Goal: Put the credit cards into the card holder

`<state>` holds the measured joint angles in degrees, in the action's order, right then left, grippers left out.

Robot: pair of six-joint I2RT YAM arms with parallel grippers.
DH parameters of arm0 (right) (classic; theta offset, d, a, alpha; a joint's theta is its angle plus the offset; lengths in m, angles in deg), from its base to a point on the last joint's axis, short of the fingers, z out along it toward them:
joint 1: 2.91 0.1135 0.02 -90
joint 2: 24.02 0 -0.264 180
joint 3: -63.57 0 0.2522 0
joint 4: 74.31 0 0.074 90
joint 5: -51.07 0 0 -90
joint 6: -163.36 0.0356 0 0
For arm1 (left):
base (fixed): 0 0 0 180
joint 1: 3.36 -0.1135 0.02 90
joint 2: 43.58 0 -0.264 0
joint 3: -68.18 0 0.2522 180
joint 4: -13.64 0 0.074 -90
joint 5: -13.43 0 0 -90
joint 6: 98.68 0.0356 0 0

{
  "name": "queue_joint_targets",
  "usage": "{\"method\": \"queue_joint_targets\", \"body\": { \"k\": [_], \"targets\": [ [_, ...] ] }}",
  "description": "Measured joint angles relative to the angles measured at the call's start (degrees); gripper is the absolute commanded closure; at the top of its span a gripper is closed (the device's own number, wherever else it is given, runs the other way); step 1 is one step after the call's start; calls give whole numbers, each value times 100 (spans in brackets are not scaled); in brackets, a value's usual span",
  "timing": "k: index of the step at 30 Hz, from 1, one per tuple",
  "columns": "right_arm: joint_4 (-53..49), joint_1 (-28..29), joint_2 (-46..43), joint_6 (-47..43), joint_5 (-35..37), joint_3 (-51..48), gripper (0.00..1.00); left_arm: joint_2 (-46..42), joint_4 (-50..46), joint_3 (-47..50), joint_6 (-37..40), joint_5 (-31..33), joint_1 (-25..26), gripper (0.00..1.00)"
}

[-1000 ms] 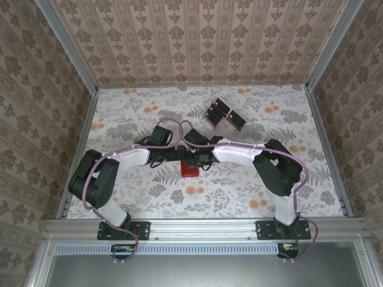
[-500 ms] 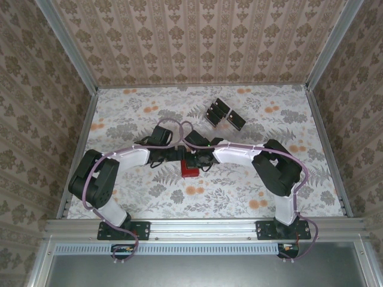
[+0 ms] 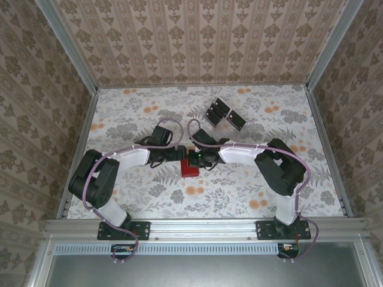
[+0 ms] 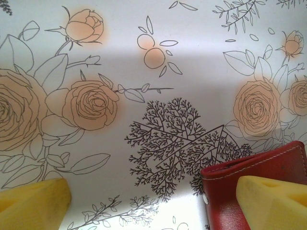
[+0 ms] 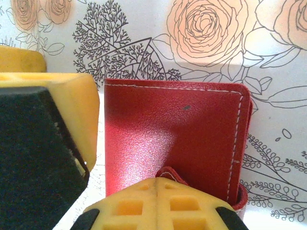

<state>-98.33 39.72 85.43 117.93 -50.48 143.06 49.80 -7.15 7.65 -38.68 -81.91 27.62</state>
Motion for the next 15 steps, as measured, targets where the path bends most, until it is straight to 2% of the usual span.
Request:
{"method": "queue_joint_targets", "body": {
  "k": [15],
  "targets": [
    [243, -127, 37, 85, -293, -96, 100, 4, 61, 28, -42, 44, 11, 0]
  ]
}}
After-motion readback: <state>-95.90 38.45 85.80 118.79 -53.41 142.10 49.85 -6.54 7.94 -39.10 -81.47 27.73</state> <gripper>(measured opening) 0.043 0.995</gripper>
